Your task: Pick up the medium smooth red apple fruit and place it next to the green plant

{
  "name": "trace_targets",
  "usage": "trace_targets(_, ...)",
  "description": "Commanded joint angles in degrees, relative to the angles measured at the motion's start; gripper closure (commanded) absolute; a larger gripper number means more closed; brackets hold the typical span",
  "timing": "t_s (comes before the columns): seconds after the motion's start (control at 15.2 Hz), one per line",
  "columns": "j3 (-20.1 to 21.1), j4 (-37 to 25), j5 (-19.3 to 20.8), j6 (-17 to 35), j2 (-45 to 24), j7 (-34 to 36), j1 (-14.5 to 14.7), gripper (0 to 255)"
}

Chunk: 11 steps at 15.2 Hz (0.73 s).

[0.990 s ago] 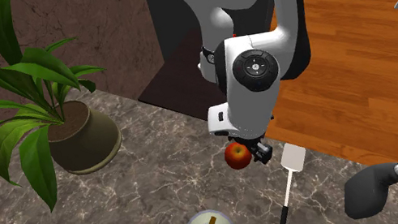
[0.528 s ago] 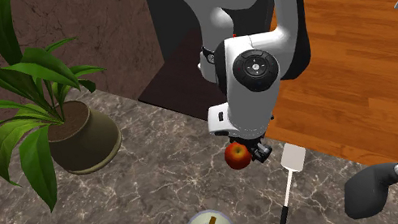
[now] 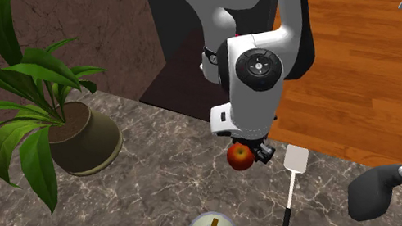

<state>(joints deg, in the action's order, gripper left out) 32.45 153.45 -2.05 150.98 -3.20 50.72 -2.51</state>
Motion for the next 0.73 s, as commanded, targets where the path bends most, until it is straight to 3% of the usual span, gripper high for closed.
trace_targets(0.0, 0.3, 0.0, -1.6, -1.4, 1.6, -1.2, -0.1, 255)
trace_targets(0.66, 0.1, -1.1, -9.2, -11.4, 11.6, -6.5, 1.0, 255)
